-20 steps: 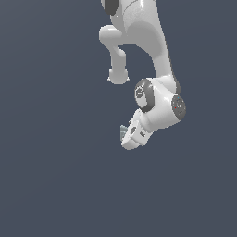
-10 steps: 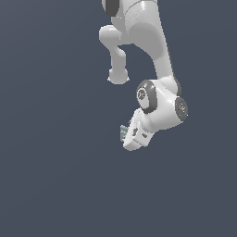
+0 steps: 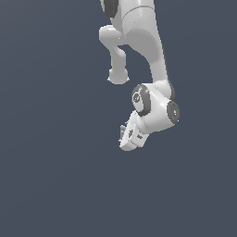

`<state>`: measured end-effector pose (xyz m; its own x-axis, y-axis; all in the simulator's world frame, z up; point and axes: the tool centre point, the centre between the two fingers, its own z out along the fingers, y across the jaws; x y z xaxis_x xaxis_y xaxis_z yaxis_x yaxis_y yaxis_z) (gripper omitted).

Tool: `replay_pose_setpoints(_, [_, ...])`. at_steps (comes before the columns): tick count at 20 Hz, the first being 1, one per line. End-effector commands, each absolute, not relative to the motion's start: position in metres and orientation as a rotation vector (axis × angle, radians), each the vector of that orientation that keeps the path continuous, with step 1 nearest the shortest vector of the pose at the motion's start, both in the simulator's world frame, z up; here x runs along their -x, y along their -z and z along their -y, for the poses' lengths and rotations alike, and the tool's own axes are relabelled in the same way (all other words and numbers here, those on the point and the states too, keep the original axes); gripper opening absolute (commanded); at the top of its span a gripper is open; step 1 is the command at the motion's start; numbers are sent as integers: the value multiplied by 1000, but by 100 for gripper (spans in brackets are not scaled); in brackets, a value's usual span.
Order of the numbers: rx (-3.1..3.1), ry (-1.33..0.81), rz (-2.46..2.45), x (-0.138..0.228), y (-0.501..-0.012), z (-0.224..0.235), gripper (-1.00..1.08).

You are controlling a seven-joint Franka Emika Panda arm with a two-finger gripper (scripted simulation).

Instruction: Pick up the object and move it to a goal position.

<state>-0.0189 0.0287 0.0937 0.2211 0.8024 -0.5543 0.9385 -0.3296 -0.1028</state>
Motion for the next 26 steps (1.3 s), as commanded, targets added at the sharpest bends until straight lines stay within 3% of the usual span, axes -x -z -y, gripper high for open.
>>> replay_pose_setpoints(1, [-2241, 772, -1644, 20, -91, -27, 108])
replay_pose_setpoints(2, [-2241, 772, -1644, 20, -91, -27, -100])
replay_pose_setpoints(16, [-2241, 771, -1644, 21, -96, -27, -100])
replay_pose_setpoints(26, [-2241, 771, -1644, 33, -145, -21, -100])
